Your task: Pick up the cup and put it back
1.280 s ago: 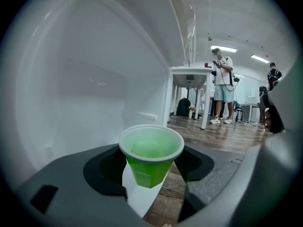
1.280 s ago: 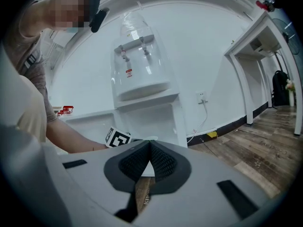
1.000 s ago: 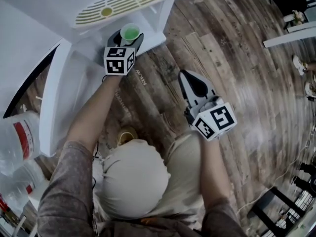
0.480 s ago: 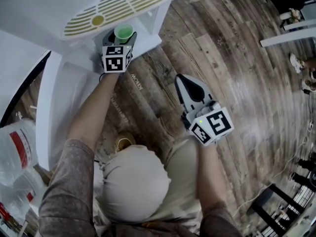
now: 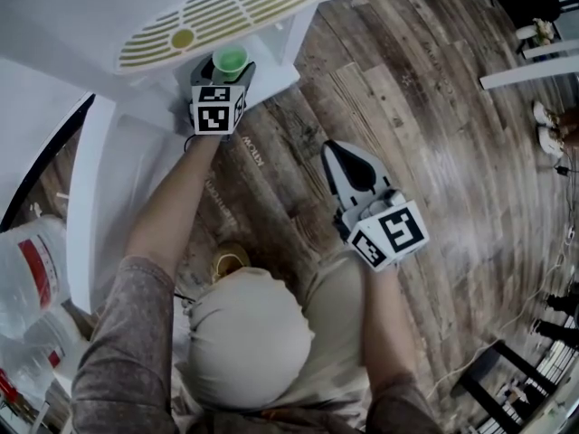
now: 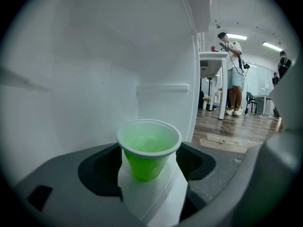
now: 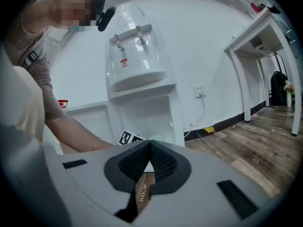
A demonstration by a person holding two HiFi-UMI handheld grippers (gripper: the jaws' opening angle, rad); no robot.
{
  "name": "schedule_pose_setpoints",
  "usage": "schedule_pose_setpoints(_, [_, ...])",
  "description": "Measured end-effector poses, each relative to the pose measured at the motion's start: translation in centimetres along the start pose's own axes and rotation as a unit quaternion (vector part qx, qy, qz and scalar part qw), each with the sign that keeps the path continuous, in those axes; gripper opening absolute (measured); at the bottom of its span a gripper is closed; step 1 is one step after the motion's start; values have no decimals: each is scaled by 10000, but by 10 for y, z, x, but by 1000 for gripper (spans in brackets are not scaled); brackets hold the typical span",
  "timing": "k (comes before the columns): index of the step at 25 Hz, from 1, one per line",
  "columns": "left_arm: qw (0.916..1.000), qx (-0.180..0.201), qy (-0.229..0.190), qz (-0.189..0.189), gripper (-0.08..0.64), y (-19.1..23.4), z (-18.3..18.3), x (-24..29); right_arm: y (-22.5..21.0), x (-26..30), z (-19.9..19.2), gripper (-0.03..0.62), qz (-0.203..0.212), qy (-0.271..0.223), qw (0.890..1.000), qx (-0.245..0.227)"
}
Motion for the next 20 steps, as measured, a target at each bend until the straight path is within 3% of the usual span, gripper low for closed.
schedule_pose_setpoints(20, [9999, -57, -31, -107, 345, -27, 12, -53, 12, -18, 19, 2, 133, -222, 9997, -50])
Point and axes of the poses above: the fingertips, and each gripper's own axes: x forward along the fingers, y to its left, z out of its top, the point moved 4 cm from there along -x, backward along the fingers, and after that the axes turned 8 degrees about -y, right-handed, at the moved point
